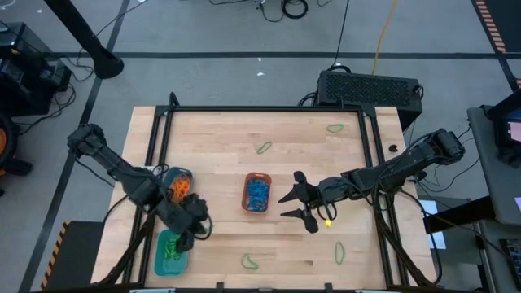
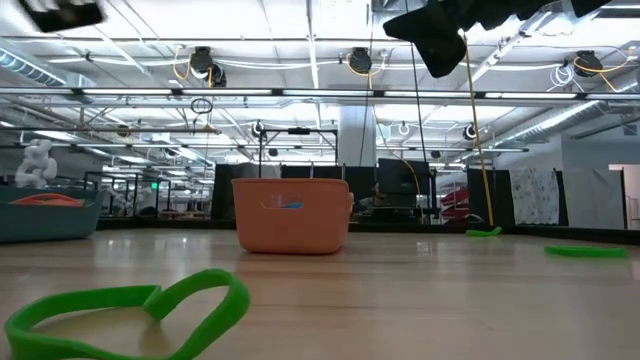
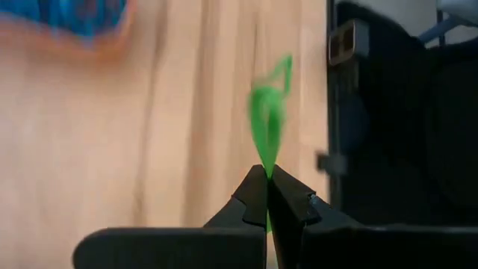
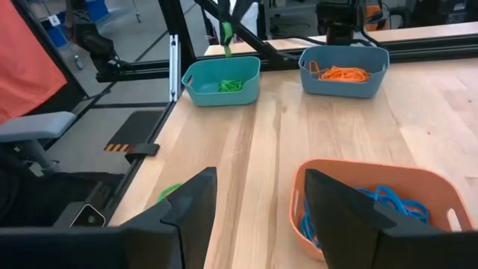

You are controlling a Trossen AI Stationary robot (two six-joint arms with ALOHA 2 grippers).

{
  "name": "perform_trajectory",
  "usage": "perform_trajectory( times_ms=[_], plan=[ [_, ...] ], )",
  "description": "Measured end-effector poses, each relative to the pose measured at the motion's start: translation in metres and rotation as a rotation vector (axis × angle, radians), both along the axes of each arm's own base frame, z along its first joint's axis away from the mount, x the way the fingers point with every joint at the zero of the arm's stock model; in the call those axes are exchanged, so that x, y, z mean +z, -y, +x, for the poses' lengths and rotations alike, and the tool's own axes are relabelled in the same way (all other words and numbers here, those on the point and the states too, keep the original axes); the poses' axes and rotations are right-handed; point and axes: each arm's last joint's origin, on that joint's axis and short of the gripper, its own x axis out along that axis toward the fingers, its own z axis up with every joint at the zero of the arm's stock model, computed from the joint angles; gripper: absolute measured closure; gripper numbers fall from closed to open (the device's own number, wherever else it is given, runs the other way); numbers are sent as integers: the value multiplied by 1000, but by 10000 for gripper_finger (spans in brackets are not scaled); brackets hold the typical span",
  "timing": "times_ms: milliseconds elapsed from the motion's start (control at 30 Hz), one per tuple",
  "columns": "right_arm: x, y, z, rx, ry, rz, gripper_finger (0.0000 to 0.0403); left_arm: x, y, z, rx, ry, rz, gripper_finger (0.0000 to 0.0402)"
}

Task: Sort rubber bands into baskets
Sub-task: Put the green rubber band into the green bin

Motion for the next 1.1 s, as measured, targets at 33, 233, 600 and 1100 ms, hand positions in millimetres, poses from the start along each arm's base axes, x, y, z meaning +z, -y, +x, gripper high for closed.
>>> perform_trajectory(
  times_ms=[33,233,600,1100],
  plan=[
    [0,0,0,0,-1,0,209,-1,3,-4,23,-40,-26,400],
    [0,0,0,8,5,-24,209,-6,19,-24,94,-223,-128,400],
    [2,0,1,31,38,-85,209,-36,42,-48,237,-467,-111,400],
    [3,0,1,30,49,-79,209,-74,54,-51,250,-729,-69,376]
  ],
)
